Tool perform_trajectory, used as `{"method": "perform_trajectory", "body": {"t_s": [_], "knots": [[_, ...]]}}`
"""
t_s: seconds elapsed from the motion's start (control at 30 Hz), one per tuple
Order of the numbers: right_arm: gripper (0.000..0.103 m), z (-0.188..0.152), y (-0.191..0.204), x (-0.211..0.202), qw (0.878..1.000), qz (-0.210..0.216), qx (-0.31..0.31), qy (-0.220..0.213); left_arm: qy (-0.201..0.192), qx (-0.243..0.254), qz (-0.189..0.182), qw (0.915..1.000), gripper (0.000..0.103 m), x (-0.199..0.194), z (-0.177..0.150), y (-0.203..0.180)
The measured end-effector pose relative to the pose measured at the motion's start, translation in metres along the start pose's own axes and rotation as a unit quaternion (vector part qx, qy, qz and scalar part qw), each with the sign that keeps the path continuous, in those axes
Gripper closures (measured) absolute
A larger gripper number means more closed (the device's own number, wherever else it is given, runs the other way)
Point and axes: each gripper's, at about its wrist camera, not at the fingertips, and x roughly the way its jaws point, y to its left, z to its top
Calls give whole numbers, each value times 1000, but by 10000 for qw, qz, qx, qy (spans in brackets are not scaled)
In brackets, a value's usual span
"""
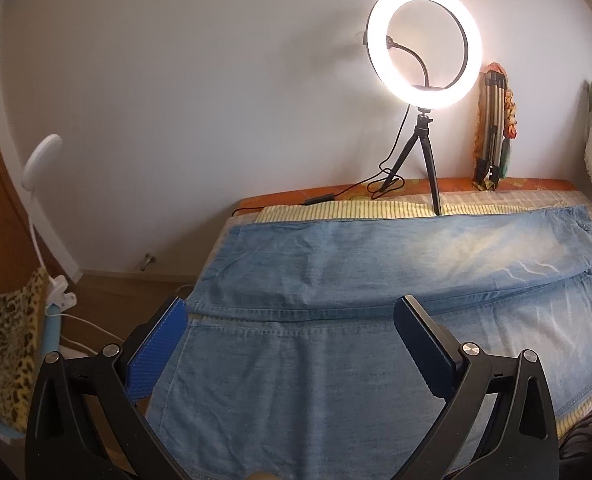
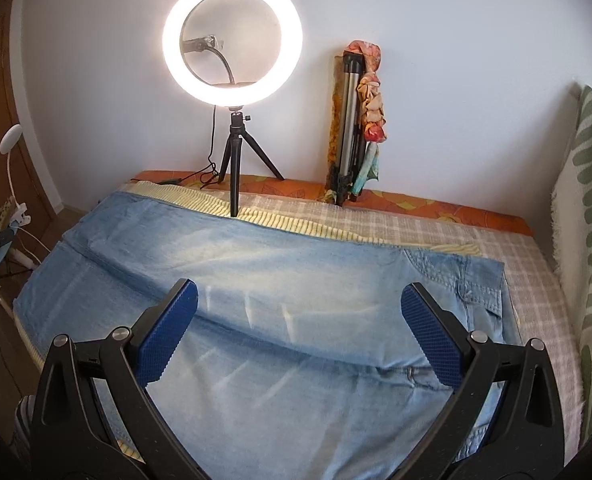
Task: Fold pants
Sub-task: 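Move both tools over the jeans and close the right tool on the side seam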
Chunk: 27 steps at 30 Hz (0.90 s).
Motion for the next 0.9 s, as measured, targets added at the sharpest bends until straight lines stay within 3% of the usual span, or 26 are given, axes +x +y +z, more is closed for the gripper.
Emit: {"method": "perform_trajectory", "body": {"t_s": [0.17,0.4,0.63,0.73,0.9], "knots": [[0,35,6,44,9991,210,-359,129,119,-11,-190,9997,10,32,18,0],[2,62,14,125,9923,504,-826,771,559,-274,-535,9966,23,91,32,4],[19,61,27,206,9792,838,-1332,1282,1005,-262,-748,9918,34,151,30,-3],[31,59,38,243,9711,1056,-1500,1529,1184,-270,-803,9894,42,175,28,-7],[38,54,55,294,9594,1282,-1754,1801,1364,-286,-872,9864,51,211,28,-12]]}}
